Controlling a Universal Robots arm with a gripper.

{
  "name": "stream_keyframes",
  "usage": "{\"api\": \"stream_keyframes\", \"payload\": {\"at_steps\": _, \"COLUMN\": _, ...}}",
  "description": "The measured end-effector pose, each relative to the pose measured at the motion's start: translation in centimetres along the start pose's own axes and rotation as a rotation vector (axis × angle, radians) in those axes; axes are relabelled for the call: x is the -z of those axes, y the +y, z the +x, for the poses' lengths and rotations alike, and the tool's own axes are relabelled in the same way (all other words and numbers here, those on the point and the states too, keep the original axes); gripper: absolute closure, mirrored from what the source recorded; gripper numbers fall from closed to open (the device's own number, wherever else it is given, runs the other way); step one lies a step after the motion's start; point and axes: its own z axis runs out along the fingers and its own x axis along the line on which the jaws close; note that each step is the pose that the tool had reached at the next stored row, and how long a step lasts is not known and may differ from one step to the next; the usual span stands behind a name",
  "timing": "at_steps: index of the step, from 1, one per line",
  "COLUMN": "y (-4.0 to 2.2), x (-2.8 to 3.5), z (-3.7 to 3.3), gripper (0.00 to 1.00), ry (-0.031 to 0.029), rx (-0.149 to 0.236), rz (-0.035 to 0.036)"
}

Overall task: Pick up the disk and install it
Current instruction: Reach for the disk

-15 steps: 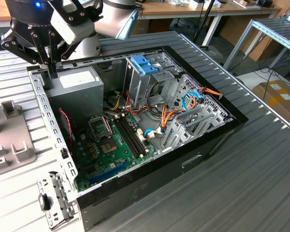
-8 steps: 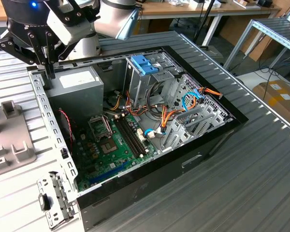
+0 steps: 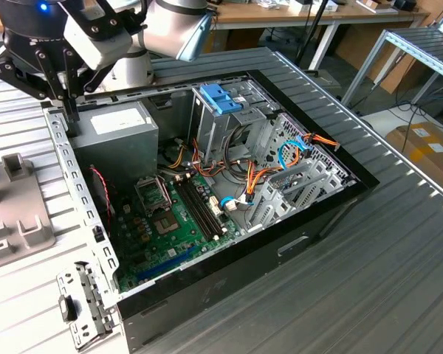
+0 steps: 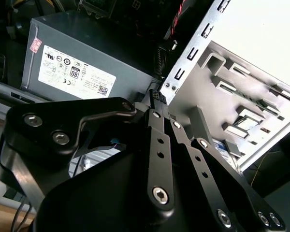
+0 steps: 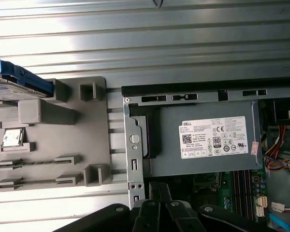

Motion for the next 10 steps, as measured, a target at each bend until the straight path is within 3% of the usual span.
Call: {"api": "stream_keyframes", "payload": {"at_steps": 10, "y": -0.05, "x": 0.02, "z": 0.72, "gripper": 0.89, "ry": 0.0, "rx": 0.0, "rz": 0.0}}
